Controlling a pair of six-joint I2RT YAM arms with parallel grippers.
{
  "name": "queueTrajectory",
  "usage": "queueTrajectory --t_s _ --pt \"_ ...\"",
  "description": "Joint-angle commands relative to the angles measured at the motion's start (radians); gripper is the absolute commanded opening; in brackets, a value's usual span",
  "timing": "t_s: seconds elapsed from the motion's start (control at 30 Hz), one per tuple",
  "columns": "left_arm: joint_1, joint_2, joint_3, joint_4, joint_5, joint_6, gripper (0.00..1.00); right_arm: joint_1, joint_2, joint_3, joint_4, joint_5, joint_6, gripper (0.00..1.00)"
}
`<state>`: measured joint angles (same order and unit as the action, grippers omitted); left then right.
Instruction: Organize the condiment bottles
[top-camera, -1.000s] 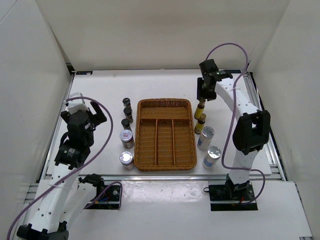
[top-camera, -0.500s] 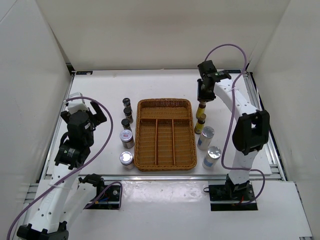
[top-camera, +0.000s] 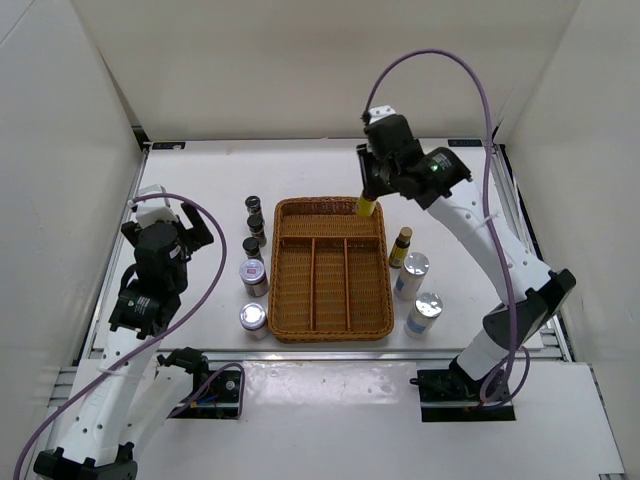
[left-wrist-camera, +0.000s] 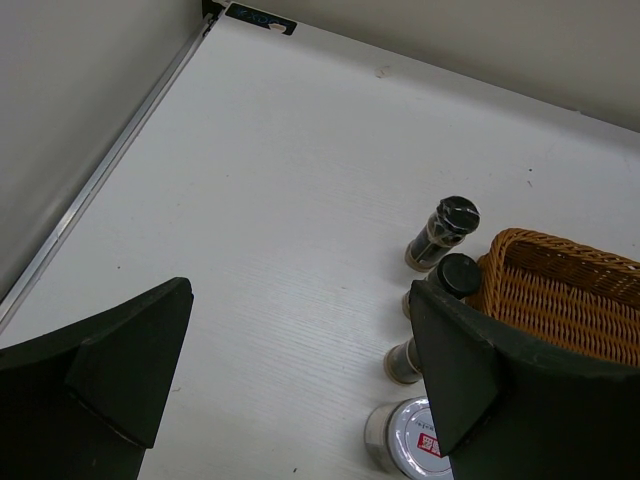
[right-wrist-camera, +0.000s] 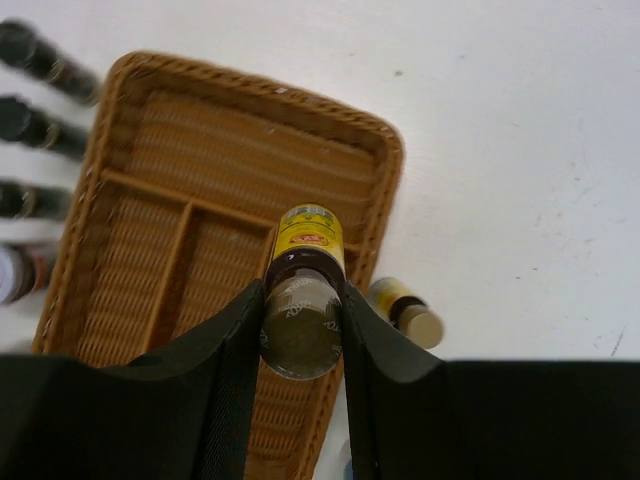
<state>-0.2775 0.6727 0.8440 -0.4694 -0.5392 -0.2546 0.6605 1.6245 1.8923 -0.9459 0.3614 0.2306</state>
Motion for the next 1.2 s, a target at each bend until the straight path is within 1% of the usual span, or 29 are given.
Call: queueTrajectory --t_s 0.0,0.1,0.2,0.33,0.4,0.57,0.7,0.9,1.1,1.17 --pt "-0.003 -0.004 -0.005 0.014 0.007 0.006 1.0 0.108 -0.023 -0.015 -0.024 0.042 0.013 0.0" --pt "-0.003 -0.013 -0.005 0.014 0.007 0.006 1.0 0.165 -0.034 -0.045 -0.024 0.056 0.045 0.0" --pt "-0.003 -0.013 -0.005 0.014 0.007 0.006 1.0 0.215 0.001 -0.09 -0.001 0.056 0.055 0.0" --pt "-0.003 -0.013 -0.005 0.014 0.016 0.006 1.0 0.251 0.035 -0.143 0.076 0.067 0.065 0.0" --pt "-0.003 -0.013 -0.014 0.014 0.016 0.006 1.0 0.261 0.049 -0.157 0.085 0.067 0.075 0.0" --pt "-0.003 -0.013 -0.014 0.014 0.016 0.006 1.0 0.261 0.113 -0.157 0.108 0.047 0.095 0.0" --pt "-0.003 -0.013 -0.014 0.014 0.016 0.015 1.0 0.261 0.153 -0.183 0.159 0.047 0.095 0.0" --pt "-0.003 -0.013 -0.014 0.014 0.016 0.015 1.0 0.261 0.215 -0.194 0.17 0.056 0.116 0.0" --pt "-0.003 -0.013 -0.014 0.014 0.025 0.015 1.0 0.271 0.192 -0.214 0.2 0.036 0.139 0.0" --pt "-0.003 -0.013 -0.014 0.014 0.025 0.015 1.0 0.271 0.192 -0.191 0.2 0.048 0.128 0.0"
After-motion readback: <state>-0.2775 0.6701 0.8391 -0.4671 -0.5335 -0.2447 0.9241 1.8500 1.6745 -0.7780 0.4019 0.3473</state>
